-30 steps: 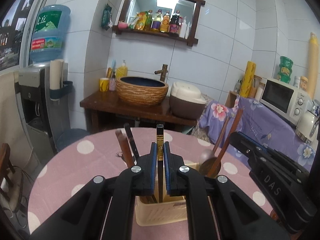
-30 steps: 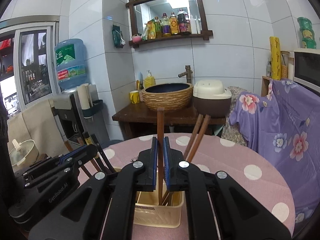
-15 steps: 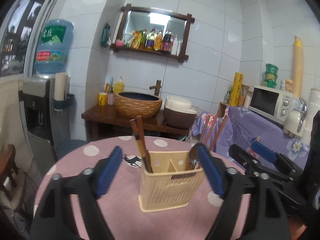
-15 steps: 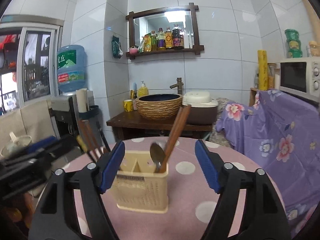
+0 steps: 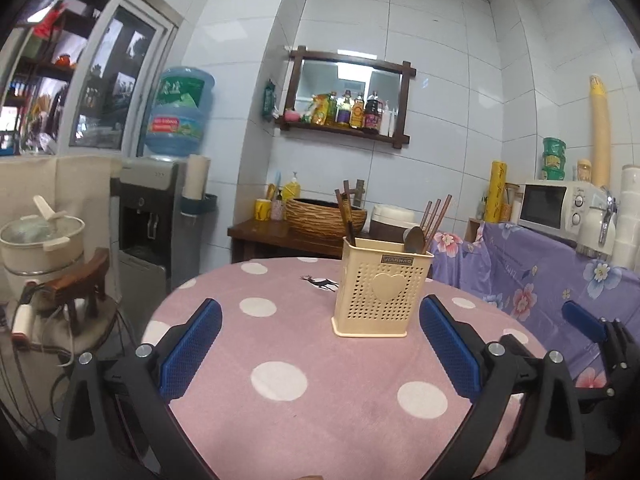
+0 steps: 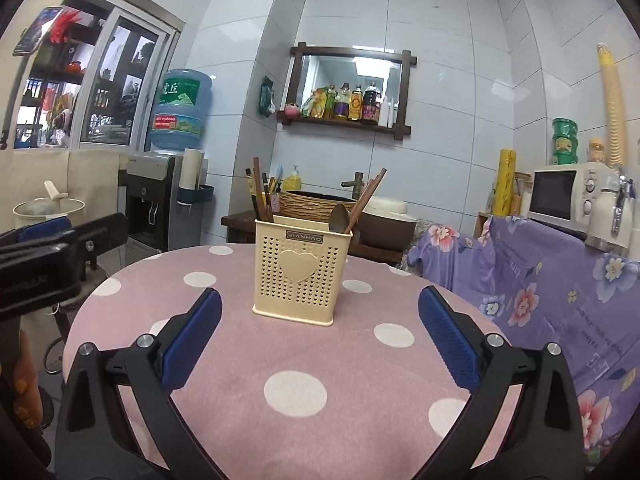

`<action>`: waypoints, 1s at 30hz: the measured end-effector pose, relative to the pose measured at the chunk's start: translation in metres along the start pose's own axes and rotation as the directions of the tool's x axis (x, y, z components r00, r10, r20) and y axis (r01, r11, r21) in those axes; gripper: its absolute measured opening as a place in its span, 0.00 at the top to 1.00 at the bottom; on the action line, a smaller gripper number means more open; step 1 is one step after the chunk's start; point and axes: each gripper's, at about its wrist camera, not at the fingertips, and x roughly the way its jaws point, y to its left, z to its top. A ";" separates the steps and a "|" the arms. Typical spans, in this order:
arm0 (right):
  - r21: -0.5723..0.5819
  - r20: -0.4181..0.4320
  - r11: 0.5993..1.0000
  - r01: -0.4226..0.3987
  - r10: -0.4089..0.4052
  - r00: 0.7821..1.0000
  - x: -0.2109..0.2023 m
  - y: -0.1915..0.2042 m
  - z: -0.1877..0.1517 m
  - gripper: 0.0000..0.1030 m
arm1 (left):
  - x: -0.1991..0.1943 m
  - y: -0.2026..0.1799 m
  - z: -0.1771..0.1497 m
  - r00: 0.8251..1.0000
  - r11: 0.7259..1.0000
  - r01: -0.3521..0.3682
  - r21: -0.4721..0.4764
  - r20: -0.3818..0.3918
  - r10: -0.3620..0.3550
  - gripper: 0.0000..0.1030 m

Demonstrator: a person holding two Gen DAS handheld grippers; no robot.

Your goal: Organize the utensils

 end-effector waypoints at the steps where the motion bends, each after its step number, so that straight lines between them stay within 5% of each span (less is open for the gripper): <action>1: 0.009 0.002 1.000 -0.003 0.003 1.000 -0.008 0.000 -0.003 0.06 | -0.006 0.001 -0.002 1.000 1.000 -0.019 0.012 0.019 0.019 0.05; 5: 0.050 0.004 0.999 -0.011 0.011 1.000 -0.029 -0.008 -0.010 0.06 | -0.021 0.007 -0.002 0.996 0.997 -0.071 0.020 0.054 0.070 0.05; 30: 0.091 0.022 0.996 -0.018 0.016 1.000 -0.039 -0.019 -0.009 0.06 | -0.037 0.005 -0.011 0.999 0.998 -0.044 0.045 0.027 0.043 0.05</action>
